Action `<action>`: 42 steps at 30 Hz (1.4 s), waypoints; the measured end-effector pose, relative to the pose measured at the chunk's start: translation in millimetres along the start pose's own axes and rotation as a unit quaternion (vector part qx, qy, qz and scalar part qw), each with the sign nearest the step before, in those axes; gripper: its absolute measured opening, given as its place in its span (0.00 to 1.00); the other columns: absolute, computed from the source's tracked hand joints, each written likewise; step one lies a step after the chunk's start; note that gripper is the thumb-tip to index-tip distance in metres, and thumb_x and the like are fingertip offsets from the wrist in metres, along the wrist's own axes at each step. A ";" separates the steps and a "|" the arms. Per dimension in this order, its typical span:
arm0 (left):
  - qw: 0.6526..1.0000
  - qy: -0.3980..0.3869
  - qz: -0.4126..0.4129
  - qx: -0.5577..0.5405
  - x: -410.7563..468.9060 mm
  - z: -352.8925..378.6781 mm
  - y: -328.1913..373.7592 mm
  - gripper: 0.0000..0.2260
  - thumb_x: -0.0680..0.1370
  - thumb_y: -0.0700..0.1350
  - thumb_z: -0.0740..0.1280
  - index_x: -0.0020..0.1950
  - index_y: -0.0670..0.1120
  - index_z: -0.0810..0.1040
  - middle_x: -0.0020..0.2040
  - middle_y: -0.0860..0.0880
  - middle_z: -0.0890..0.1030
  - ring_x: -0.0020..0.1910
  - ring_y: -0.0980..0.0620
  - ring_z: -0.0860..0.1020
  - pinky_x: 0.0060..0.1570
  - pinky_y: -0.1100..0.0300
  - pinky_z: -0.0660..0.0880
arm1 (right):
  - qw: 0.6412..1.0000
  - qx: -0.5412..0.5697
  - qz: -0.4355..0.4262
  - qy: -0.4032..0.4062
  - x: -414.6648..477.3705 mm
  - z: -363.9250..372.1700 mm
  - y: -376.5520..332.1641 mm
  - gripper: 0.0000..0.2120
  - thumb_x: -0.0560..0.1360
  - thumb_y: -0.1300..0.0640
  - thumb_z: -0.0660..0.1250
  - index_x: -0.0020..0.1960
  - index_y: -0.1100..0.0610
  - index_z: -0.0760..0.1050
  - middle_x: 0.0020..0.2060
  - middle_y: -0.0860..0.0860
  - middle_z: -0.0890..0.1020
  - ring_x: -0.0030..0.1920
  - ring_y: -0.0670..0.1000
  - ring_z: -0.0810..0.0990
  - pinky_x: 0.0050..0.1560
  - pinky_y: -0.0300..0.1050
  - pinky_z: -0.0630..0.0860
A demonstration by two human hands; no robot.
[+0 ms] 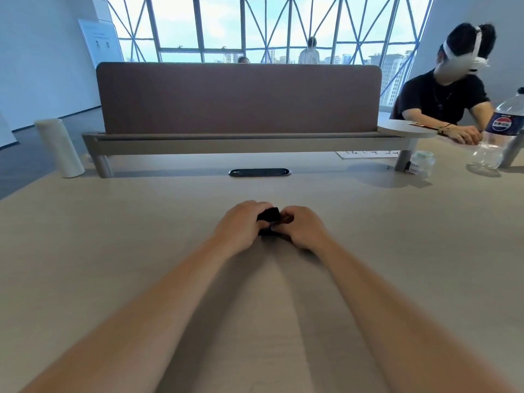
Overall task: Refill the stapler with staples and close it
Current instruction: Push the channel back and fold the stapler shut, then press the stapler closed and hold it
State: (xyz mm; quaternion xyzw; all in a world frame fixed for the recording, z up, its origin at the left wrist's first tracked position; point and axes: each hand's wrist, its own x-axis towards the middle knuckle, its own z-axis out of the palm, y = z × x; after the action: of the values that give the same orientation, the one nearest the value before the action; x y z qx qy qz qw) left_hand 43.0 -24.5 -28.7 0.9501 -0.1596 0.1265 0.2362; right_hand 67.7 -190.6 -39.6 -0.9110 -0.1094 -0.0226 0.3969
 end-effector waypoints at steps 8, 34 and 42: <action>1.000 0.001 0.003 0.007 2.1 2.4 -1.2 0.11 0.77 0.41 0.66 0.57 0.52 0.77 0.50 0.47 0.80 0.51 0.44 0.77 0.51 0.47 0.75 | 1.000 0.005 -0.023 0.006 3.1 1.4 3.9 0.04 0.70 0.56 0.74 0.43 0.54 0.80 0.40 0.49 0.84 0.42 0.53 0.82 0.40 0.44 0.73; 0.989 0.056 -0.130 0.033 -45.7 -13.9 -10.3 0.14 0.74 0.45 0.72 0.59 0.46 0.79 0.52 0.44 0.80 0.52 0.43 0.78 0.50 0.52 0.73 | 0.999 -0.017 -0.019 0.018 -29.0 5.2 -15.7 0.16 0.76 0.48 0.67 0.62 0.52 0.75 0.45 0.47 0.81 0.43 0.50 0.79 0.41 0.45 0.73; 0.982 0.099 -0.159 0.033 -84.5 -47.2 -21.1 0.11 0.74 0.46 0.72 0.54 0.45 0.81 0.49 0.45 0.81 0.49 0.44 0.79 0.45 0.54 0.71 | 0.998 0.022 -0.055 -0.007 -41.2 20.8 -50.3 0.12 0.75 0.48 0.69 0.57 0.49 0.75 0.44 0.48 0.83 0.43 0.51 0.82 0.45 0.48 0.77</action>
State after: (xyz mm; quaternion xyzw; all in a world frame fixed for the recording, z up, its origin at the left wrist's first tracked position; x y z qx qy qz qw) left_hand -34.6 36.8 -23.6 0.9534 0.0217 0.1861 0.2366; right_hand 15.7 -149.7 -23.0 -0.8948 -0.1626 -0.0361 0.4141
